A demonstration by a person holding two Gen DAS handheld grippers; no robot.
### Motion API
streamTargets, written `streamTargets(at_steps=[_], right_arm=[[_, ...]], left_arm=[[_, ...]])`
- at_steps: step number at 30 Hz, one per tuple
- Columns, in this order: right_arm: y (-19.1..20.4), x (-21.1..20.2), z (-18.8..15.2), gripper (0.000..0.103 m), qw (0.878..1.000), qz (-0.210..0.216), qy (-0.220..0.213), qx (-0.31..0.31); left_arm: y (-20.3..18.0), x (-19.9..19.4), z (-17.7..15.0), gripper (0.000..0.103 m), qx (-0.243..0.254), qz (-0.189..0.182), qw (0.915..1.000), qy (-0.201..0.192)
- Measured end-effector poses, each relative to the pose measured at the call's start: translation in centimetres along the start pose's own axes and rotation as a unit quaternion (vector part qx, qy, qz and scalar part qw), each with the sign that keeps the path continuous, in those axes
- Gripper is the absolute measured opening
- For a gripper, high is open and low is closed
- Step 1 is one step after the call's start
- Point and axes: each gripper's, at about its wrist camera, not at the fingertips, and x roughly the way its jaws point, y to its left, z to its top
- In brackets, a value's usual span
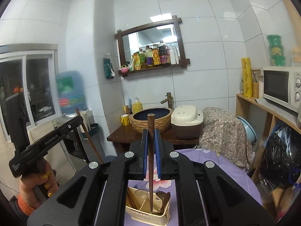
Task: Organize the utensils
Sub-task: 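Insert the brown chopstick into the holder with the right gripper while the left inserts its chopstick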
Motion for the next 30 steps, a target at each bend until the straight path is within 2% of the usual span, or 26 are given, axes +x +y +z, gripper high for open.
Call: streamTargets(at_steps=[7, 12, 18, 23, 24, 25, 26, 27, 28, 29, 30], right_arm=[[-0.6, 3.2, -6.1, 0.008, 0.998, -0.01, 0.056, -0.001], [-0.9, 3.9, -8.8, 0.008, 0.997, -0.013, 0.077, -0.002], [-1.3, 3.9, -9.8, 0.008, 0.997, -0.017, 0.076, -0.001], [-1.6, 3.8, -10.0, 0.009, 0.997, -0.016, 0.074, 0.001], [-1.5, 3.8, -10.1, 0.012, 0.997, -0.019, 0.074, 0.0], [-1.5, 3.6, -10.3, 0.022, 0.997, -0.022, 0.073, -0.001], [-1.5, 3.4, -10.4, 0.03, 0.997, -0.024, 0.072, -0.003], [-1.5, 3.0, -10.5, 0.049, 0.998, -0.024, 0.065, -0.003], [-1.4, 2.6, -10.7, 0.058, 0.998, -0.025, 0.057, -0.004], [-1.3, 2.4, -10.7, 0.058, 0.998, -0.026, 0.054, -0.006], [-1.2, 2.0, -10.9, 0.059, 0.998, -0.029, 0.053, -0.011]], left_arm=[[0.8, 1.9, -6.4, 0.008, 0.006, 0.003, 0.998, 0.062], [1.6, 2.5, -9.1, 0.008, 0.007, 0.002, 0.9956, 0.094], [2.2, 3.3, -11.2, 0.008, 0.003, 0.003, 0.9922, 0.125], [2.5, 2.9, -11.3, 0.009, 0.0, 0.0, 0.9922, 0.125], [2.5, 2.8, -11.2, 0.009, 0.002, -0.001, 0.9921, 0.125], [2.5, 2.5, -11.3, 0.013, 0.008, 0.0, 0.9922, 0.124], [2.4, 2.2, -11.3, 0.023, 0.013, 0.001, 0.9924, 0.122], [2.3, 1.9, -11.4, 0.029, 0.017, 0.002, 0.9927, 0.119], [2.4, 1.3, -11.4, 0.042, 0.018, 0.003, 0.9934, 0.113], [2.4, 0.8, -11.5, 0.048, 0.019, 0.003, 0.994, 0.108], [2.4, 0.1, -11.6, 0.049, 0.021, 0.005, 0.9943, 0.104]])
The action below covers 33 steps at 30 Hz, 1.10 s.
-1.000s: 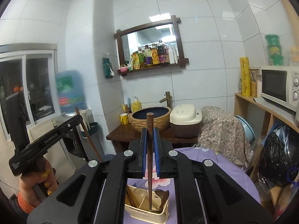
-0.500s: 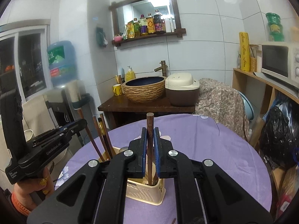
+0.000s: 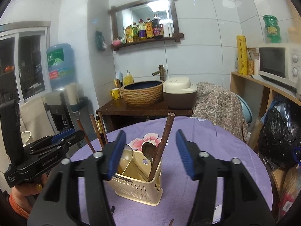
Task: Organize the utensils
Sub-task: 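Insert the brown chopstick into the holder with the right gripper while the left inserts its chopstick, then move the right gripper over the last brown chopstick while the left moves over the black chopstick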
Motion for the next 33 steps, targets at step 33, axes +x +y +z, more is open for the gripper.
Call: streamTargets(at_steps=[33], right_arm=[[-2.2, -4.0, -21.5, 0.086, 0.968, -0.096, 0.23, 0.011]], left_arm=[[1.2, -4.0, -17.6, 0.085, 0.001, 0.015, 0.9729, 0.231]])
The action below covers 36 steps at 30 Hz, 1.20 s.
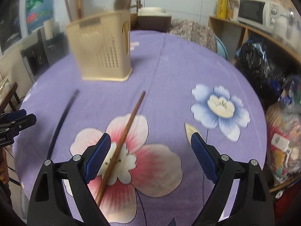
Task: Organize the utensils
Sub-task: 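Move the right gripper over the last brown chopstick while the left moves over the black chopstick, then grasp the brown chopstick with the right gripper while the left grasps the black chopstick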
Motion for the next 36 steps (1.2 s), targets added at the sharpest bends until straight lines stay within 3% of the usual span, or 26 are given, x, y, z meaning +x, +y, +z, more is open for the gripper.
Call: streamTargets(at_steps=[6, 8, 10, 16, 21, 26, 36], right_arm=[[1.7, 0.2, -1.0, 0.084, 1.0, 0.006, 0.014, -0.013], [2.4, 0.2, -1.1, 0.072, 1.0, 0.01, 0.016, -0.02], [3.0, 0.4, -1.4, 0.051, 0.999, 0.014, 0.024, -0.025], [4.1, 0.8, -1.9, 0.027, 0.998, 0.026, 0.039, -0.033], [4.1, 0.7, -1.9, 0.011, 0.998, 0.025, 0.039, -0.042], [2.7, 0.3, -2.0, 0.009, 0.998, 0.023, 0.041, -0.039], [0.8, 0.0, -2.3, 0.011, 0.998, 0.052, 0.031, -0.014]], left_arm=[[-3.4, 1.2, -0.5, 0.067, 0.039, -0.016, 0.9989, 0.02], [-4.3, 1.8, -0.8, 0.061, 0.052, -0.014, 0.9981, 0.029], [-4.9, 2.2, -1.2, 0.056, 0.062, -0.004, 0.9974, 0.036], [-5.4, 2.4, -1.7, 0.053, 0.079, 0.02, 0.9961, 0.035], [-5.2, 2.3, -1.8, 0.034, 0.081, 0.027, 0.9959, 0.03], [-3.7, 1.9, -1.7, 0.011, 0.066, 0.022, 0.997, 0.033], [-2.1, 1.4, -1.7, 0.012, 0.044, 0.005, 0.9982, 0.04]])
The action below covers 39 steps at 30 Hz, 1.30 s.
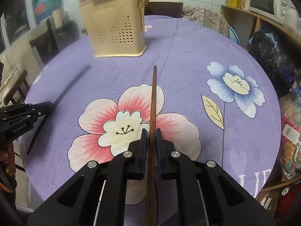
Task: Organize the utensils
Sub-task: 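Grasp the brown chopstick with the right gripper while the left grasps the black chopstick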
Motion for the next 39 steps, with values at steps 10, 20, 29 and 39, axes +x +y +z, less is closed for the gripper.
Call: streamTargets(at_steps=[10, 20, 29, 39], right_arm=[[-1.3, 1.0, 4.0, 0.05, 0.999, 0.032, -0.016, 0.011], [-0.9, 5.7, 7.2, 0.036, 1.0, 0.007, 0.021, -0.013], [0.4, 7.1, 8.5, 0.015, 0.999, -0.012, 0.028, -0.039], [0.8, 7.5, 9.2, 0.007, 0.999, -0.004, 0.032, -0.043]], left_arm=[[1.3, 1.6, 3.8, 0.045, 0.018, 0.002, 0.9998, 0.001], [-0.1, 4.8, 6.4, 0.033, 0.035, 0.008, 0.9992, 0.016], [-0.9, 5.6, 7.3, 0.016, 0.041, 0.015, 0.9989, 0.017], [-1.1, 5.9, 7.7, 0.009, 0.044, 0.014, 0.9988, 0.018]])
